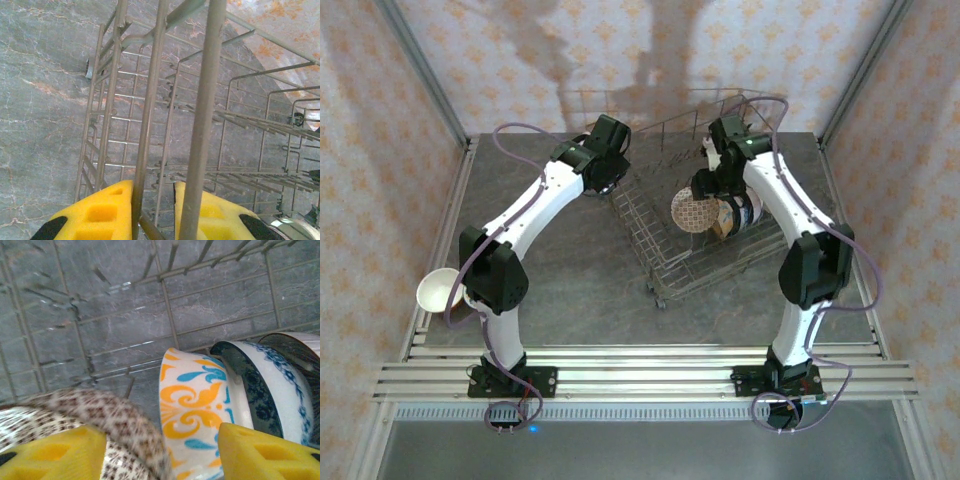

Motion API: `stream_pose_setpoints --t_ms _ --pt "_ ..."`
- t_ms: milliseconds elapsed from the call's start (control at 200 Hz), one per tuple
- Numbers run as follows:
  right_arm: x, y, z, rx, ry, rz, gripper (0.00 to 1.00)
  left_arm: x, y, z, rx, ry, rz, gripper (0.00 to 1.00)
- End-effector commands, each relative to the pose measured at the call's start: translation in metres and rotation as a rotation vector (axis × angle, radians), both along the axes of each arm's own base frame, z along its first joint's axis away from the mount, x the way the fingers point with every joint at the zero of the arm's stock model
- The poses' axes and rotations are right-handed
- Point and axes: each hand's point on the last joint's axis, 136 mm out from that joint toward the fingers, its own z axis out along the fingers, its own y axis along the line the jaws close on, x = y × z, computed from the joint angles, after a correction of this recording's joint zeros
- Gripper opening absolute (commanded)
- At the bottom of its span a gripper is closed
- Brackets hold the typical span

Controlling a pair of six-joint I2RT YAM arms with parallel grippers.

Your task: Load the bowls into the dish rack

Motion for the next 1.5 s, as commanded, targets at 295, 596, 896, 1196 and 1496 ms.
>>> stream_pose_setpoints --t_ms 295,596,896,1196,1496 --pt "0.021 -0.021 0.004 -0.095 0.013 -0.005 0.21 0.012 -0.034 0.012 -0.325 -0.055 0.224 0.0" --pt "0.053 -0.037 0.024 -0.206 -0.079 -0.055 0.0 0.034 -0.056 0.0 -0.427 -0.122 0.312 0.0" --pt "0.049 -0.067 0.096 -0.35 -0.289 -0.174 0.0 0.058 -0.08 0.0 -0.477 -0.177 0.332 0.0" --pt "0.013 -0.076 0.124 -0.669 -0.465 -0.225 0.0 0.069 -0.086 0.009 -0.465 -0.224 0.324 0.0" --pt "-0.018 -0.068 0.113 -0.772 -0.517 -0.227 0.0 0.06 -0.087 -0.008 -0.458 -0.192 0.292 0.0"
